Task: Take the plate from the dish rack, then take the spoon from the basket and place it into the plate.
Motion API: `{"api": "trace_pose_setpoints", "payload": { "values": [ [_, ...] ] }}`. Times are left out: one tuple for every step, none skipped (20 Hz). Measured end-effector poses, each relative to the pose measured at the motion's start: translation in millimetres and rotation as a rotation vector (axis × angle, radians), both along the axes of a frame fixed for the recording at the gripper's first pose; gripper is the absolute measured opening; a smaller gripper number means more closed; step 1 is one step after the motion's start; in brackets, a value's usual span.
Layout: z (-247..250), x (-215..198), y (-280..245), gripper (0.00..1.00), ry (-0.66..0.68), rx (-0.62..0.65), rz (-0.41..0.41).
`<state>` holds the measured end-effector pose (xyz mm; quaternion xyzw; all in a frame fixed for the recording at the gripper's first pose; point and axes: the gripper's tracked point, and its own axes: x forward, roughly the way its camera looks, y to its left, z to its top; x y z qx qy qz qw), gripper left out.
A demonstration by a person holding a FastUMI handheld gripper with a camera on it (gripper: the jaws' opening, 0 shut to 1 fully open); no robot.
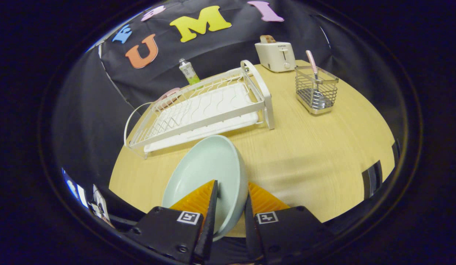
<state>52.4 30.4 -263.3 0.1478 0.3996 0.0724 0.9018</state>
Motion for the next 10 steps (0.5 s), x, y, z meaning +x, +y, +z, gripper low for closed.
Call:
{"api": "trace_pose_setpoints", "payload": {
  "values": [
    [-2, 1, -1, 0.42, -0.004, -0.002, 0.005],
    [-7, 1, -6, 0.44, 0.001, -0.027, 0.006],
    [-12, 0, -10, 0.47, 0.003, -0.048, 0.007],
    [-14, 1, -11, 0.53, -0.001, -0.048, 0.007],
    [-18, 1, -11, 0.55, -0.003, -0.039, 0.011],
    [-18, 2, -12, 0.56, -0.008, -0.031, 0.016],
    [-19, 3, -14, 0.57, -0.019, -0.037, 0.017],
    [-16, 4, -21, 0.57, -0.047, -0.064, 0.015],
    [-14, 10, -27, 0.55, -0.09, -0.092, 0.013],
    [-4, 11, -35, 0.61, -0.131, -0.114, 0.002]
  ]
}}
